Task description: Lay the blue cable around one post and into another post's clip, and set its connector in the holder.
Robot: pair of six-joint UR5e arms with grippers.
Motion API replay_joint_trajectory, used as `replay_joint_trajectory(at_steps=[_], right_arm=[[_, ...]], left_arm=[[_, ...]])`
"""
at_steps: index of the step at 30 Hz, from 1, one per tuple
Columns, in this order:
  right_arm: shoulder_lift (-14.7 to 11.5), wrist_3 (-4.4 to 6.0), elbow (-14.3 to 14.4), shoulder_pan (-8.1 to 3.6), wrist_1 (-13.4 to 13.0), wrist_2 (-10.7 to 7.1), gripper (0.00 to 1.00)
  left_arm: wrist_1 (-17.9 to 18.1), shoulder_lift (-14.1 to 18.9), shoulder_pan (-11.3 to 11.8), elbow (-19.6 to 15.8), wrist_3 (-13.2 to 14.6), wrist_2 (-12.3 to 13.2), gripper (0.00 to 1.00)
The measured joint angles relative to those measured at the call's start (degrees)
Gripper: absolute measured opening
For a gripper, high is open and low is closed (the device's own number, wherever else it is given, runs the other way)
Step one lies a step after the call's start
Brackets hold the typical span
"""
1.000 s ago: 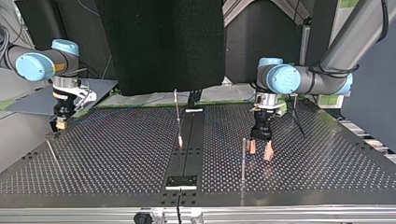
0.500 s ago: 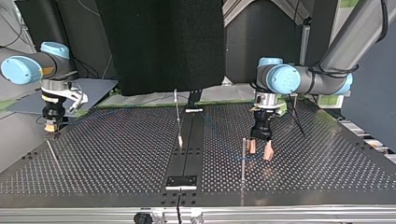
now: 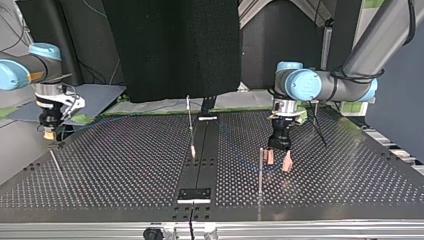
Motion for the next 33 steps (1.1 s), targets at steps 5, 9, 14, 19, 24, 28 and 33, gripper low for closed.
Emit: replay_joint_trajectory(at_steps=[5, 9, 14, 19, 24, 28, 33], right_arm=[[0.04, 2.20, -0.17, -1.33, -0.60, -2.63, 0.00], [0.08, 4.36, -0.44, -2.21, -1.98, -4.85, 0.00], [0.12, 6.83, -0.77, -2.63, -2.79, -7.39, 0.00], [0.56, 7.87, -1.26, -2.84, -2.18, -9.94, 0.00], [2.61, 6.35, -2.84, -2.88, 0.07, -12.41, 0.00], [3.37, 5.52, -3.48, -2.90, 0.35, -13.04, 0.00], [3.59, 5.10, -4.56, -2.88, 0.38, -13.26, 0.00]], left_arm=[[0.03, 0.02, -0.03, 0.00, -0.05, 0.03, 1.00], [-0.05, 0.02, -0.06, -0.01, -0.01, -0.07, 1.00], [-0.10, 0.01, -0.06, -0.01, 0.01, -0.06, 1.00], [-0.10, 0.02, -0.07, -0.01, 0.02, -0.08, 1.00], [-0.14, 0.03, -0.08, -0.01, 0.02, -0.08, 1.00], [-0.29, 0.03, -0.08, -0.01, 0.09, -0.12, 1.00], [-0.35, 0.03, -0.07, -0.02, 0.23, -0.13, 1.00]])
